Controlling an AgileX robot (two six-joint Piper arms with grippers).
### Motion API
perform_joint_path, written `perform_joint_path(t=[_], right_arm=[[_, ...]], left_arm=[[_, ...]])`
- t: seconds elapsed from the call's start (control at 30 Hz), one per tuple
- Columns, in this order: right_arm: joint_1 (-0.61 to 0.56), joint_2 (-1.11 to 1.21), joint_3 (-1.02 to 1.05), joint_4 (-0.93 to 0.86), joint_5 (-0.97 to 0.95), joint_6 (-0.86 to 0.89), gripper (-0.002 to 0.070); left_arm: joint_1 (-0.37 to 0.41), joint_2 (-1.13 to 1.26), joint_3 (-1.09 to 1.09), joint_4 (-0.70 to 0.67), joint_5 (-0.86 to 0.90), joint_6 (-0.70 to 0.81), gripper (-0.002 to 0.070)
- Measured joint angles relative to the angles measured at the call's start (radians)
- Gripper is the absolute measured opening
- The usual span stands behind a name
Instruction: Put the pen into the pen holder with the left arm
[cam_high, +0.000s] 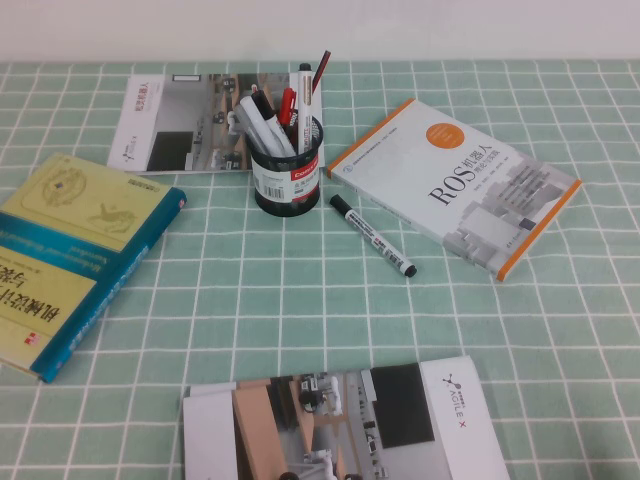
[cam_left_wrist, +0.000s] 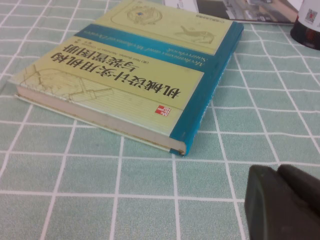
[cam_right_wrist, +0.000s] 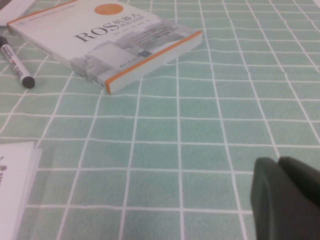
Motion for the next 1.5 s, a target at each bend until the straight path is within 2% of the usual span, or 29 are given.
perform_joint_path(t=[1.23, 1.37, 1.5], right_arm=[[0.0, 0.0, 0.0, 0.0, 0.0, 0.0, -0.002], [0.0, 0.0, 0.0, 0.0, 0.0, 0.0, -0.002], [0.0, 0.0, 0.0, 0.0, 0.0, 0.0, -0.002]], left_arm=[[0.0, 0.0, 0.0, -0.002, -0.004, 0.002, 0.0], [0.0, 0.0, 0.004, -0.112, -0.047, -0.009, 0.0], [0.0, 0.0, 0.004, -0.384, -0.168, -0.069, 0.0]])
